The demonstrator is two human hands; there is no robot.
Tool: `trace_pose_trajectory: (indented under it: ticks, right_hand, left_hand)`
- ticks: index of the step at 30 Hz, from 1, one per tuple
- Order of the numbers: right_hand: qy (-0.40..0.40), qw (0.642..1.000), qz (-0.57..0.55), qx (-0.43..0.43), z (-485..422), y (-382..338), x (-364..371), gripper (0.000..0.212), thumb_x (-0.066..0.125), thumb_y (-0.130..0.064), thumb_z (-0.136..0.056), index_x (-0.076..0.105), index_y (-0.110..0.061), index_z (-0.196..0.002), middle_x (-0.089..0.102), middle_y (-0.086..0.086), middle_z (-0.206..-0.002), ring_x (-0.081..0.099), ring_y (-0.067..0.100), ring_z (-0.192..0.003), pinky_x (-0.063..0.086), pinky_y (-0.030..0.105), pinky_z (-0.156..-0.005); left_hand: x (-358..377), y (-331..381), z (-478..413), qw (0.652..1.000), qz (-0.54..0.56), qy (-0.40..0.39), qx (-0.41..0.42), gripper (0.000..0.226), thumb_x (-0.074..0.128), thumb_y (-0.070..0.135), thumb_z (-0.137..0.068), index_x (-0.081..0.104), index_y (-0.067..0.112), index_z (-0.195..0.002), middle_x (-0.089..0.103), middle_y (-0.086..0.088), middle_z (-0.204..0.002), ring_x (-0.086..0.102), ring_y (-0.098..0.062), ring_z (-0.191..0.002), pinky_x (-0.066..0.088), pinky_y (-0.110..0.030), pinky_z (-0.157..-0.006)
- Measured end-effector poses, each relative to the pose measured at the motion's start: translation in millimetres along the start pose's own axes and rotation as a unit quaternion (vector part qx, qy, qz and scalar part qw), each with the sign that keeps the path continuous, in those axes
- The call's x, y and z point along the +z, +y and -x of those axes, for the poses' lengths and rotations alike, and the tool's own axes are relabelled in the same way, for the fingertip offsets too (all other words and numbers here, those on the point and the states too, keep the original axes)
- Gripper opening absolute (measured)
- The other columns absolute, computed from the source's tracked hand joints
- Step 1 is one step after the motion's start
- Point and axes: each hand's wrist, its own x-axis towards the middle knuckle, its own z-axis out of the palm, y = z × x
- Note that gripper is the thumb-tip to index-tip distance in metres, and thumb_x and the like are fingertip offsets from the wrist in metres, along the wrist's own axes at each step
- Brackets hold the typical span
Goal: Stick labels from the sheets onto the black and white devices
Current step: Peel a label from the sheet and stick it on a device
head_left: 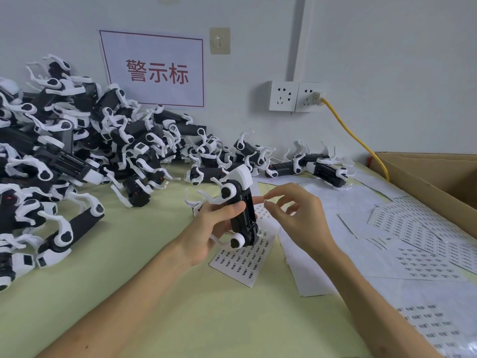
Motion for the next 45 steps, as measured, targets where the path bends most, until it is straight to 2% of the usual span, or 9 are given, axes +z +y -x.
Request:
trace_pose_trajectory:
  ticks: [3,7,18,23,28,32,35,40,45]
  right_hand:
    - [0.011,1.0,0.014,-0.012,0,2,0,0.015,0.08,-0.011,-0.086,0.075,-0.025,-0.087,0.07,-0.014,-0.09,0.063,0.006,-0.076,0.044,0.013,-0.065]
    - [0.024,0.999,0.039,-0.027,-1,5,1,0.009,0.082,-0.012,-0.084,0.075,-0.018,-0.084,0.068,-0.014,-0.085,0.061,0.008,-0.073,0.043,0.013,-0.063]
    - [0.034,0.994,0.056,-0.083,0,7,4,0.027,0.08,-0.01,-0.085,0.067,-0.033,-0.081,0.065,-0.016,-0.081,0.061,0.012,-0.071,0.042,0.01,-0.062]
    - [0.091,0.995,-0.042,-0.021,-1,0,-1,0.018,0.075,-0.02,-0.087,0.065,-0.035,-0.091,0.069,-0.014,-0.087,0.063,0.009,-0.069,0.045,0.015,-0.062]
    - [-0.078,0.978,-0.182,0.066,0,-6,-3,0.083,0.081,-0.044,-0.077,0.034,-0.038,-0.145,0.069,-0.004,-0.119,0.073,0.016,-0.099,0.056,0.023,-0.082]
    - [-0.141,0.968,-0.188,0.087,0,-4,3,0.107,0.085,-0.048,-0.067,0.023,-0.043,-0.154,0.068,-0.01,-0.122,0.07,0.013,-0.108,0.057,0.025,-0.086]
    - [-0.124,0.968,-0.194,0.097,-1,-1,3,0.094,0.084,-0.043,-0.074,0.03,-0.044,-0.151,0.069,-0.02,-0.114,0.07,0.01,-0.107,0.054,0.02,-0.084]
    - [-0.07,0.937,-0.312,0.142,-7,-1,-7,0.084,0.079,-0.043,-0.069,0.042,-0.034,-0.144,0.076,-0.001,-0.105,0.071,0.02,-0.108,0.052,0.034,-0.093]
    - [-0.076,0.847,-0.492,0.187,-10,-5,-20,0.04,0.064,-0.035,-0.085,0.06,-0.016,-0.12,0.069,0.007,-0.101,0.064,0.027,-0.093,0.053,0.037,-0.084]
  left_hand:
    - [1,-1,1,1.0,-0.002,0.008,-0.006,0.06,0.078,0.035,-0.074,0.069,0.001,-0.123,0.061,-0.027,-0.137,0.064,-0.034,-0.113,0.034,-0.063,-0.115]
    - [1,0,2,1.0,-0.018,-0.013,-0.003,0.039,0.075,0.038,-0.079,0.079,0.02,-0.113,0.067,-0.019,-0.133,0.067,-0.028,-0.11,0.036,-0.06,-0.114]
    - [1,3,0,1.0,0.016,0.0,0.003,0.048,0.067,0.035,-0.088,0.066,0.007,-0.126,0.068,-0.012,-0.134,0.069,-0.021,-0.109,0.051,-0.04,-0.099]
    - [-3,6,-1,0.995,0.078,0.056,-0.014,0.038,0.078,0.035,-0.074,0.077,0.01,-0.102,0.07,-0.018,-0.114,0.066,-0.029,-0.105,0.046,-0.045,-0.105]
    - [1,7,-3,0.996,0.065,0.055,0.006,0.02,0.072,0.034,-0.081,0.082,0.02,-0.09,0.076,-0.008,-0.099,0.072,-0.016,-0.087,0.057,-0.024,-0.073]
    - [1,4,-6,0.995,0.08,0.05,0.004,0.032,0.07,0.033,-0.088,0.075,0.007,-0.106,0.067,-0.025,-0.117,0.066,-0.027,-0.098,0.059,-0.033,-0.088]
    - [-3,4,-8,0.993,0.117,0.016,-0.004,0.041,0.071,0.033,-0.092,0.063,0.001,-0.114,0.062,-0.024,-0.115,0.068,-0.028,-0.103,0.058,-0.035,-0.092]
    - [-3,7,-7,0.99,0.081,-0.117,-0.018,0.078,0.084,0.058,-0.074,0.06,0.012,-0.132,0.065,-0.01,-0.136,0.064,-0.03,-0.121,0.051,-0.046,-0.103]
    - [-8,5,-6,0.971,0.027,-0.234,-0.04,0.073,0.08,0.02,-0.088,0.043,0.021,-0.151,0.044,-0.014,-0.158,0.057,-0.037,-0.127,0.045,-0.049,-0.106]
